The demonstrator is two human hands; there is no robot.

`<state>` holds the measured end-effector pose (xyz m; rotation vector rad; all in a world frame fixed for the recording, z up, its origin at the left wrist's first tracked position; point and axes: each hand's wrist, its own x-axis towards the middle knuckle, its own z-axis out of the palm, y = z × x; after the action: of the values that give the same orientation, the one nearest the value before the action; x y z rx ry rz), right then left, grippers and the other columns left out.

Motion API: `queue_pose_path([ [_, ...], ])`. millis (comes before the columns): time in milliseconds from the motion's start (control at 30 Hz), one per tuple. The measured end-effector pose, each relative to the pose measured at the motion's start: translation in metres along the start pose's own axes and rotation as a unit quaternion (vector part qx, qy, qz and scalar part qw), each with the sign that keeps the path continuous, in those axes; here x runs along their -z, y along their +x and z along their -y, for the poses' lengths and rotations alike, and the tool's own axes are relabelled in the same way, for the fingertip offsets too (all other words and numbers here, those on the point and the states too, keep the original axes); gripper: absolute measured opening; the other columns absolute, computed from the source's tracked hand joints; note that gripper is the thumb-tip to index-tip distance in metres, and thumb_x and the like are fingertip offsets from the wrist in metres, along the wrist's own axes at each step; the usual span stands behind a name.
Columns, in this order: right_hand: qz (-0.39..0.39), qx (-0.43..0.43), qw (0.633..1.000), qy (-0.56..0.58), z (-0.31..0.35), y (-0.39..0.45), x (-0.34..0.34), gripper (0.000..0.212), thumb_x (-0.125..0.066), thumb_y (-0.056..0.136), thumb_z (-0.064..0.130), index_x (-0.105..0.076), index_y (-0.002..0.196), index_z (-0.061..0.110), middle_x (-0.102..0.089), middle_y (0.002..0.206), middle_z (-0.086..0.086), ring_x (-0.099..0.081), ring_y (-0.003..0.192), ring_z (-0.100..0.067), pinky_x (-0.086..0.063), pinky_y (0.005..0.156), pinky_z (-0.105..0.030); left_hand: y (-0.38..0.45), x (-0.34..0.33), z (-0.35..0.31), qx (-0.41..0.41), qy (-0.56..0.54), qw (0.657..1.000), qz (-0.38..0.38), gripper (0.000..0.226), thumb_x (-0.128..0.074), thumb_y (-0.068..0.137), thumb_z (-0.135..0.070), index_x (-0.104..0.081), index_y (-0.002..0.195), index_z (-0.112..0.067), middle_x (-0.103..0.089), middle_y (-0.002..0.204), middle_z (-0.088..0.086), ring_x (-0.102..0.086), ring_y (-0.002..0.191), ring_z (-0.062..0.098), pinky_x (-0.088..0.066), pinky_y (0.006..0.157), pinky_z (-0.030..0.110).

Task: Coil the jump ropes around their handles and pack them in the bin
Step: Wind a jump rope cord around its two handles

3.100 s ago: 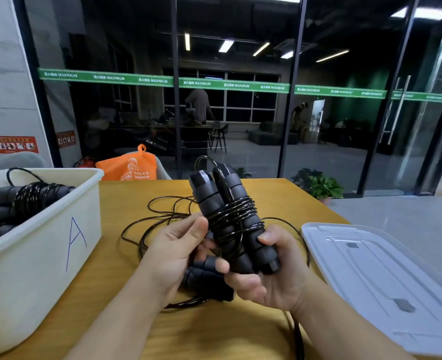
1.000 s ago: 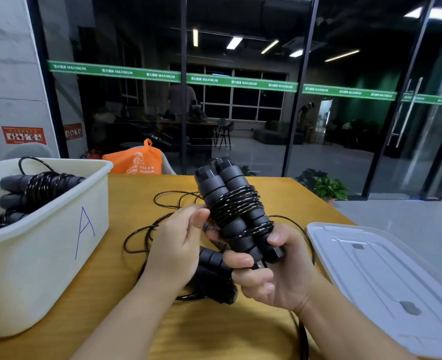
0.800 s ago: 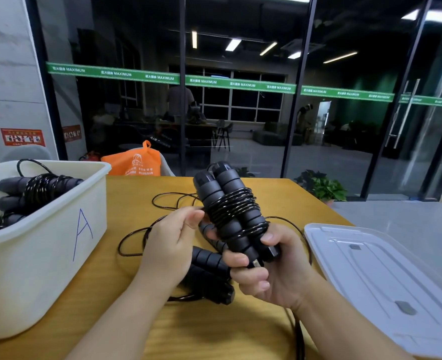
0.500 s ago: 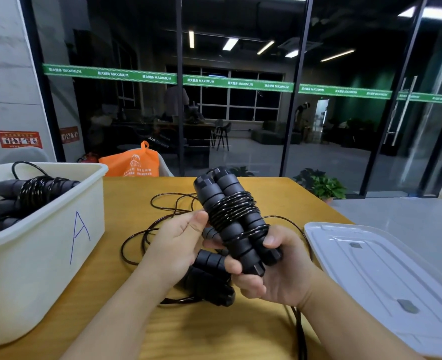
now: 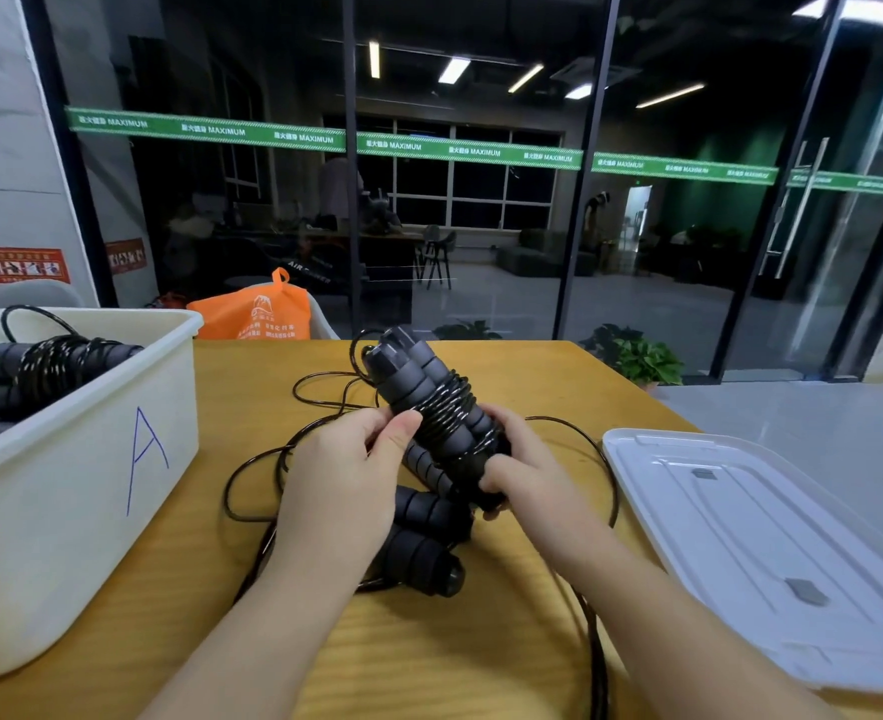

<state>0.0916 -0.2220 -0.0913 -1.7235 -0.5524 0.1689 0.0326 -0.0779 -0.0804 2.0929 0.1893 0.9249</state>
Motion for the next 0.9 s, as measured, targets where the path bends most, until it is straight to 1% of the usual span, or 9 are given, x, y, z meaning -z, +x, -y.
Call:
queue_pose_path([
  [100,0.011,-0.006,0.995,-0.102,-0.012,0.003,-0.006,0.102,-0.068,0.072,0.027,-0.006,0.152,0.032,-0.039,0.143,0.008,-0.045,0.125,-0.007,-0.042,0.097,-0.022,-0.002,-0.001,0.001,0.002,0.010,1.000,-0.001,0.022,-0.053,0.092,-0.040,-0.063,0.075,-0.031,-0.059,0.060,-0.006,-0.053,0.061,-0.002,-0.036,0.055,0.004],
  [167,-0.024,0.013,0.991,-0.128,-0.016,0.003,-0.011,0.107,-0.078,0.071,0.028,-0.006,0.150,0.036,-0.037,0.146,0.009,-0.045,0.128,-0.007,-0.041,0.105,-0.030,-0.005,-0.001,-0.001,-0.019,0.007,1.000,0.003,0.017,-0.055,0.091,-0.040,-0.063,0.077,-0.034,-0.057,0.056,-0.012,-0.054,0.068,-0.012,-0.036,0.057,0.003],
  [267,-0.100,0.045,0.987,-0.120,-0.009,0.001,-0.008,0.083,-0.078,0.068,0.031,-0.032,0.137,0.031,-0.057,0.119,0.016,-0.058,0.103,0.002,-0.052,0.089,-0.030,-0.008,-0.005,-0.006,-0.061,-0.015,0.998,-0.004,0.021,-0.055,0.088,-0.043,-0.070,0.086,-0.029,-0.060,0.061,-0.012,-0.053,0.081,-0.009,-0.040,0.060,0.008],
  [400,-0.110,0.021,0.992,-0.056,0.008,-0.004,-0.002,0.047,-0.076,0.062,0.029,-0.052,0.102,0.028,-0.062,0.084,0.012,-0.059,0.067,0.005,-0.045,0.060,-0.016,-0.008,-0.003,-0.006,-0.169,0.018,0.985,-0.020,0.042,-0.049,0.092,-0.050,-0.074,0.099,-0.017,-0.065,0.074,-0.015,-0.057,0.073,0.002,-0.039,0.056,0.008],
  [467,-0.072,-0.025,0.997,-0.014,0.009,-0.004,-0.004,0.031,-0.074,0.068,0.013,-0.054,0.090,0.021,-0.058,0.073,0.009,-0.052,0.053,-0.002,-0.039,0.048,-0.017,-0.003,0.000,-0.002,-0.198,0.024,0.980,-0.030,0.038,-0.049,0.089,-0.049,-0.072,0.094,-0.020,-0.063,0.079,-0.018,-0.057,0.075,0.000,-0.040,0.060,0.006],
  [600,0.040,-0.085,0.988,0.121,0.007,-0.006,-0.012,0.018,-0.062,0.049,0.016,-0.062,0.067,0.021,-0.045,0.064,0.001,-0.034,0.048,-0.011,-0.021,0.042,-0.019,0.004,0.011,0.005,-0.183,0.047,0.981,-0.054,0.042,-0.040,0.087,-0.057,-0.051,0.068,-0.021,-0.046,0.057,-0.011,-0.048,0.055,0.008,-0.030,0.045,0.017],
  [733,0.147,-0.111,0.950,0.253,0.001,-0.005,-0.009,0.057,-0.062,0.040,0.021,-0.046,0.094,0.009,-0.043,0.068,-0.003,-0.027,0.044,-0.008,-0.018,0.034,-0.015,0.010,0.016,0.016,-0.167,0.108,0.979,-0.045,0.054,-0.025,0.087,-0.071,-0.032,0.058,-0.026,-0.028,0.044,-0.009,-0.033,0.040,0.006,-0.017,0.040,0.020],
  [833,0.253,-0.131,0.900,0.328,0.001,-0.005,-0.004,0.057,-0.072,0.039,0.021,-0.054,0.092,0.009,-0.048,0.069,-0.002,-0.027,0.042,-0.006,-0.018,0.033,-0.014,0.013,0.012,0.021,-0.108,0.037,0.993,0.005,0.072,-0.012,0.070,-0.091,-0.043,0.060,-0.027,-0.041,0.046,0.002,-0.044,0.046,0.014,-0.028,0.042,0.025],
  [900,0.319,-0.139,0.867,0.357,-0.001,-0.005,-0.002,0.050,-0.077,0.044,0.028,-0.064,0.089,0.011,-0.051,0.070,-0.001,-0.025,0.044,-0.007,-0.022,0.033,-0.013,0.012,0.009,0.020,-0.082,-0.064,0.994,0.040,0.075,-0.016,0.061,-0.096,-0.057,0.078,-0.036,-0.064,0.070,-0.004,-0.058,0.066,0.003,-0.039,0.053,0.015],
])
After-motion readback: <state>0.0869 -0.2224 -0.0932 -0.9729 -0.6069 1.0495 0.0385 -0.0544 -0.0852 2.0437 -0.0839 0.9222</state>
